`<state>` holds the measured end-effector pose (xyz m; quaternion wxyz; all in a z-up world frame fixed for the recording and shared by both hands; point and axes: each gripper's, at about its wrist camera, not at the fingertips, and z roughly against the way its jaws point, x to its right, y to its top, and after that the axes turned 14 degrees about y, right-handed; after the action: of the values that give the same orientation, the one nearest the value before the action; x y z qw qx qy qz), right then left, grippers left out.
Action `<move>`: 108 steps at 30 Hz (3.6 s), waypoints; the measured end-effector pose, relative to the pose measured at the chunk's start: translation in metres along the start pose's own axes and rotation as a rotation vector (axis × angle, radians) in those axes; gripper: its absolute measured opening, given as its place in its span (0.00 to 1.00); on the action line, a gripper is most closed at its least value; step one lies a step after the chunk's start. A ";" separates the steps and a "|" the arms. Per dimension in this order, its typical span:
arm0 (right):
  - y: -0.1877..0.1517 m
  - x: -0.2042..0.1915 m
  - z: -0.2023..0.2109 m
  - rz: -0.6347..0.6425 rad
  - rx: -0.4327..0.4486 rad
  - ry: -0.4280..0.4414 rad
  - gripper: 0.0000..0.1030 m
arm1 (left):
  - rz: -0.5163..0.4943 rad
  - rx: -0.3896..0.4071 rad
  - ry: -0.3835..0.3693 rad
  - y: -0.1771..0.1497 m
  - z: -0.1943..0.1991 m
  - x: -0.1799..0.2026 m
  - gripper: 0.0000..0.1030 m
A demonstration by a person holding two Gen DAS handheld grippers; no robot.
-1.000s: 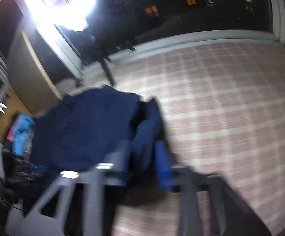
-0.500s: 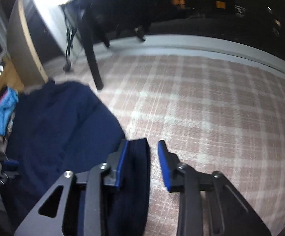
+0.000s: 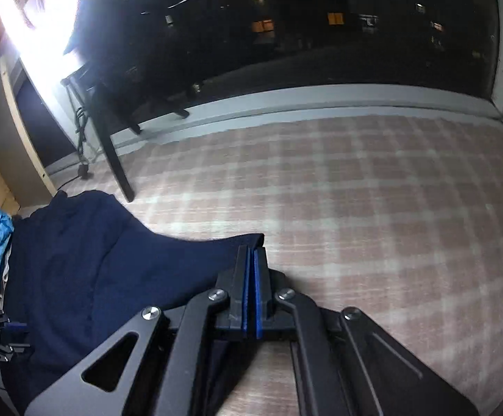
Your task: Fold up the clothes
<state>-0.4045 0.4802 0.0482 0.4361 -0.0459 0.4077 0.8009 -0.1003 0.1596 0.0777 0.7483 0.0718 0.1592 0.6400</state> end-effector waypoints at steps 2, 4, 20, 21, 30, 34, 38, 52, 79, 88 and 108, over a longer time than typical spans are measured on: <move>-0.001 -0.001 0.001 -0.013 -0.023 0.007 0.11 | 0.001 -0.003 0.003 0.000 0.000 0.001 0.43; -0.001 -0.002 0.002 -0.032 -0.041 0.011 0.24 | -0.003 -0.009 0.012 -0.001 0.001 0.003 0.43; -0.020 0.002 0.034 -0.082 -0.124 0.134 0.24 | -0.427 0.322 -0.176 0.070 0.065 0.197 0.35; -0.018 0.003 0.031 -0.074 -0.130 0.137 0.24 | -0.477 0.352 -0.189 0.076 0.067 0.217 0.35; -0.003 0.025 -0.004 -0.064 -0.135 0.157 0.24 | -0.570 0.363 -0.089 0.094 0.018 0.259 0.18; 0.004 0.027 -0.023 -0.052 -0.153 0.180 0.24 | -0.485 0.316 -0.195 0.108 0.009 0.248 0.07; 0.009 0.019 -0.027 -0.014 -0.168 0.205 0.02 | -0.319 0.278 -0.463 0.115 0.025 0.211 0.07; 0.013 0.036 -0.024 -0.087 -0.156 0.181 0.29 | -0.441 0.339 -0.230 0.095 0.025 0.234 0.37; 0.063 -0.187 -0.048 0.273 -0.099 0.254 0.02 | 0.383 0.409 -0.391 0.017 0.059 0.060 0.06; 0.059 -0.195 -0.063 0.215 -0.160 0.257 0.28 | 0.475 0.296 -0.320 -0.023 0.063 0.018 0.25; 0.015 -0.128 -0.086 0.102 -0.278 0.172 0.08 | 0.496 0.306 -0.044 -0.005 0.069 -0.021 0.26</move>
<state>-0.3607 0.3314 0.0554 0.3477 -0.1532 0.3306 0.8639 -0.0755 0.1449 0.1441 0.5527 0.2347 0.2152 0.7701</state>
